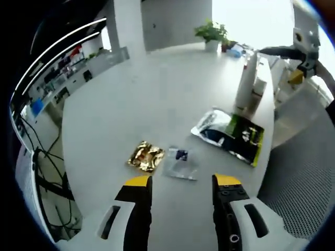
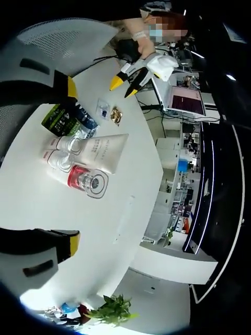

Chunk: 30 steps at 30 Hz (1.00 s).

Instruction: Arrange the skincare products in the storage area until every visible bottle or jar stands upright without overlapping.

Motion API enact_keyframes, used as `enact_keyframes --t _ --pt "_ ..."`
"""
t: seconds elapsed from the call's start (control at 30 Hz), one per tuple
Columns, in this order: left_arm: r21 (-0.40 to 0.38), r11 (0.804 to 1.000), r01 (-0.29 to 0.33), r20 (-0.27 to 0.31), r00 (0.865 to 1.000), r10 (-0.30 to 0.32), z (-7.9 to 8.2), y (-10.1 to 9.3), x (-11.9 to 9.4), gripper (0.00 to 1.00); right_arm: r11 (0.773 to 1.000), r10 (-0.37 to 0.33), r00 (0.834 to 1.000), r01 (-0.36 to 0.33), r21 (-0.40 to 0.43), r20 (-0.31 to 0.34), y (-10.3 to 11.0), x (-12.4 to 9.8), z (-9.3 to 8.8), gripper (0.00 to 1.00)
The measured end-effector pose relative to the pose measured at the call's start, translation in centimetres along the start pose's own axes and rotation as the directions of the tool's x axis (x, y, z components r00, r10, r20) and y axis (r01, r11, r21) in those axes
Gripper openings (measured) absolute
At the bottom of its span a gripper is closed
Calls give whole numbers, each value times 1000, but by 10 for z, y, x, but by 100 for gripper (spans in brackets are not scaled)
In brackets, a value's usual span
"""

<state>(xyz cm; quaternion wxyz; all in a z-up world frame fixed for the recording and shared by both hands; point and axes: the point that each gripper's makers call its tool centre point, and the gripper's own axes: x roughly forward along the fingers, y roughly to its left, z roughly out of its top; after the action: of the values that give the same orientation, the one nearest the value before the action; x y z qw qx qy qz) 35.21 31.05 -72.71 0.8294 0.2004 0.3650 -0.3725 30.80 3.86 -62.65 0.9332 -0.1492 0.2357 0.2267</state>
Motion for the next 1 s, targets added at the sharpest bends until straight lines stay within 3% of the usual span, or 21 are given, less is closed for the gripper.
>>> enact_keyframes --t 0.43,1.0 --pt "22 998 -52 -82 995 53 -22 21 22 45 1000 5 1000 -5 2 -5 2 1 1 100" --pt "47 997 -67 -127 989 73 -29 28 43 46 1000 10 1000 -10 26 -17 0 0 -5 100"
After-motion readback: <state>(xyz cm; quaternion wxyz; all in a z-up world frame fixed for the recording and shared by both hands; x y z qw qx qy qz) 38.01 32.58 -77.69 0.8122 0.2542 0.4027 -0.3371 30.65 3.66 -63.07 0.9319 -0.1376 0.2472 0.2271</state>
